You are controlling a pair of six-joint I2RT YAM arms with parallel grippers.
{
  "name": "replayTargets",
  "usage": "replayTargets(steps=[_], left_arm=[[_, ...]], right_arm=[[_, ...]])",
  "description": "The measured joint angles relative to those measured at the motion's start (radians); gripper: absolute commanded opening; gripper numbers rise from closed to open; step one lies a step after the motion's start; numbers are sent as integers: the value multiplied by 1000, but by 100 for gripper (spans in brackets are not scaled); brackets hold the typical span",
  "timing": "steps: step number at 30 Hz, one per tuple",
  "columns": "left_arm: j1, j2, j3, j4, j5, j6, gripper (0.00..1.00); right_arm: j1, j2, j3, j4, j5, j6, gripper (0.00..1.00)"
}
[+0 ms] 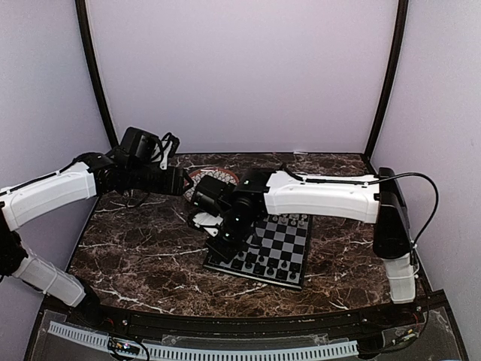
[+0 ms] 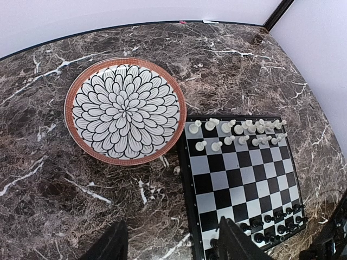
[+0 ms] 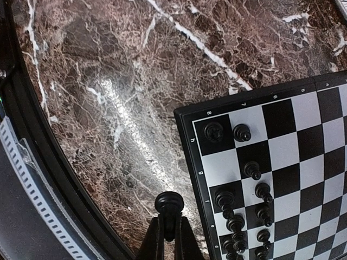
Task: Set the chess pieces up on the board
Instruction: Place the knight on the chessboard.
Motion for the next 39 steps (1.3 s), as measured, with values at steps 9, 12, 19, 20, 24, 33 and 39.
replayTargets(steps=[9,12,19,20,24,33,39], left_arm=[[5,-40,-27,-17,-5,-26,59],[5,-44,-30,-18,-5,-31,59],[5,-44,-30,-26,-5,-33,59],[5,-44,-30,-28,-5,-33,59],[5,-44,-30,-34,-5,-33,59],[5,-44,-30,-34,-5,-32,59],[6,-44,-30,-35,-6,-33,59]], right_arm=[[9,38,40,-62,105,-11,0],[9,50,48,-64,124,-11,0],[9,80,49,-64,142,-12,0],[9,84,49,-64,142,-12,0],[9,93,49,-65,149,-16,0],[9,117,49,-64,157,-26,0],[9,159,64,-67,169,-38,2]])
